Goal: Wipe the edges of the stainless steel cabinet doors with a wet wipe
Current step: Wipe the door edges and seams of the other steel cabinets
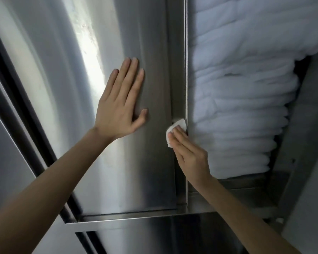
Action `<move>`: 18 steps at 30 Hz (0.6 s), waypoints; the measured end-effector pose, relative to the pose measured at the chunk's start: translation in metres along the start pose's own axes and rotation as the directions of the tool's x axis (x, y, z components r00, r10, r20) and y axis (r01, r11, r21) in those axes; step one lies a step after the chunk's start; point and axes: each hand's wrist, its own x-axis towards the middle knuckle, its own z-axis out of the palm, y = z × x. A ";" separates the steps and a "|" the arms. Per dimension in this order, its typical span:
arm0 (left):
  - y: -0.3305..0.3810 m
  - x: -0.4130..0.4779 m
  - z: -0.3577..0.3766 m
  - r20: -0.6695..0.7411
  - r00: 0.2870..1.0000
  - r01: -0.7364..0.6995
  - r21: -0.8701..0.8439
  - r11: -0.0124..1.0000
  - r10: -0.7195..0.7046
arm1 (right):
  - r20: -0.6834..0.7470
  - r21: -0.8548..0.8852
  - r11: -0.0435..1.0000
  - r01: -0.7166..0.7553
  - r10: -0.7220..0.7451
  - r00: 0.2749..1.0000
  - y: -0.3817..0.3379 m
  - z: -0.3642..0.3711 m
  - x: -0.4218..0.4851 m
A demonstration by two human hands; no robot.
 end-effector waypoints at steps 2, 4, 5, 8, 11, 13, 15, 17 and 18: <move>0.004 -0.006 0.004 0.005 0.999 -0.040 -0.026 0.999 0.040 | -0.089 -0.002 1.000 -0.003 0.003 0.996 0.002 -0.002 0.032; 0.018 -0.027 0.010 0.054 0.992 -0.109 -0.063 0.992 0.112 | -0.159 0.014 1.000 -0.025 0.027 0.987 0.003 0.001 0.055; 0.029 -0.044 0.013 0.084 0.987 -0.129 -0.079 0.988 0.136 | -0.176 0.027 0.999 -0.037 0.041 0.984 0.002 0.004 0.057; 0.057 -0.091 0.017 0.143 0.984 -0.089 -0.098 0.991 0.102 | -0.188 0.048 0.994 -0.097 0.104 0.977 -0.002 0.017 0.013; 0.069 -0.111 0.023 0.124 0.992 -0.024 -0.100 0.995 0.036 | -0.055 0.034 0.978 -0.207 0.208 0.977 -0.018 0.024 -0.072; 0.068 -0.111 0.026 0.104 0.994 -0.021 -0.102 0.995 0.032 | 0.018 0.035 0.973 -0.227 0.226 0.974 -0.025 0.025 -0.101; 0.067 -0.112 0.027 0.097 0.995 -0.017 -0.114 0.993 0.028 | 0.003 0.057 0.973 -0.224 0.224 0.975 -0.022 0.025 -0.089; 0.066 -0.115 0.028 0.102 0.989 -0.093 -0.140 0.986 0.108 | -0.062 0.074 0.981 -0.178 0.182 0.981 -0.015 0.022 -0.055; 0.066 -0.117 0.029 0.112 0.975 -0.172 -0.153 0.973 0.190 | -0.093 0.076 0.985 -0.155 0.162 0.982 -0.010 0.022 -0.039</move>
